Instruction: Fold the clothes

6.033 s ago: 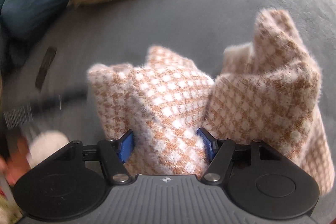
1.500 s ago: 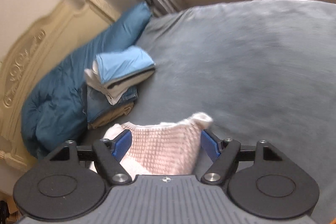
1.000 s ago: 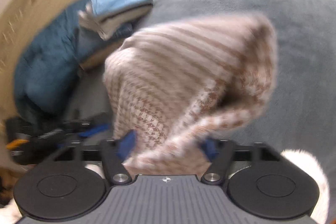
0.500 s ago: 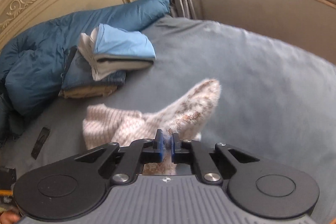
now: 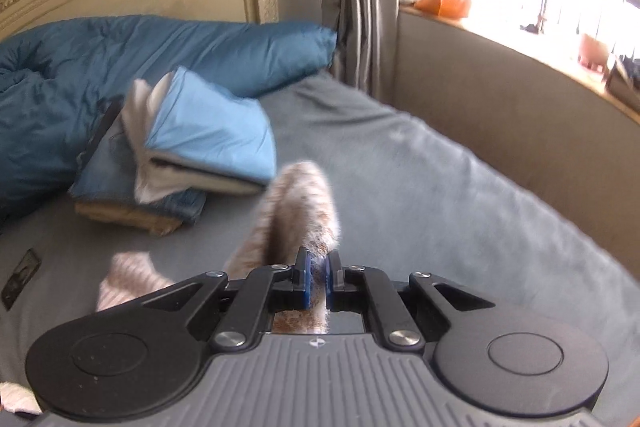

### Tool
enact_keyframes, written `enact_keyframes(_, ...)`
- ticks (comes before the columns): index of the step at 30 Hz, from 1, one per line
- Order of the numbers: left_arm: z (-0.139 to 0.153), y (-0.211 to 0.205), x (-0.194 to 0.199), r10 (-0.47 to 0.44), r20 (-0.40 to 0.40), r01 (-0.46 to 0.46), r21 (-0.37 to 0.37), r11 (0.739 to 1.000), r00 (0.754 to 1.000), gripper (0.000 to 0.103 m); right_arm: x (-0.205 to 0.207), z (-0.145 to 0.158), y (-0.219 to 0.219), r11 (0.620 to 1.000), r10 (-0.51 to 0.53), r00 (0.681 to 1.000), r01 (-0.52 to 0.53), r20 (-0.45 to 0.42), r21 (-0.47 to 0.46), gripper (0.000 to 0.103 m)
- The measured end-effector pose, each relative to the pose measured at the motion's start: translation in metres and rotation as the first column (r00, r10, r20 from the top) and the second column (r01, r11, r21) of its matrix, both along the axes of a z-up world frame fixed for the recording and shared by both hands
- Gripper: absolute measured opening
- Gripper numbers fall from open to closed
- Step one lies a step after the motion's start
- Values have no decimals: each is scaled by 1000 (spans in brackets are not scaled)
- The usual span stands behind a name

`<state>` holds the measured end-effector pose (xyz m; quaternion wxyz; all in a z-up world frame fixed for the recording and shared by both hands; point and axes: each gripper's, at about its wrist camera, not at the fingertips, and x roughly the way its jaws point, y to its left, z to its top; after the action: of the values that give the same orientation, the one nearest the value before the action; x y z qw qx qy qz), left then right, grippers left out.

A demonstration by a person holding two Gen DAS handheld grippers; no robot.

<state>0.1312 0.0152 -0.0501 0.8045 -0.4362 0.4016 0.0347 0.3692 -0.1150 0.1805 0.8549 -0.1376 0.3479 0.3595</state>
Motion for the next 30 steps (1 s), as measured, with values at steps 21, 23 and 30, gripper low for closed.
enact_keyframes(21,17,69,-53,145,-1,-145,16,989,989,67,-38,-58,-46,966,-258,961,252,-101,-65,28)
enact_keyframes(23,22,79,-70,176,0,-176,38,984,984,67,-72,-50,-51,970,-233,960,240,-154,28,36)
enact_keyframes(30,33,113,-121,306,2,-305,92,948,952,67,-162,-58,-6,993,-30,977,54,-212,106,46)
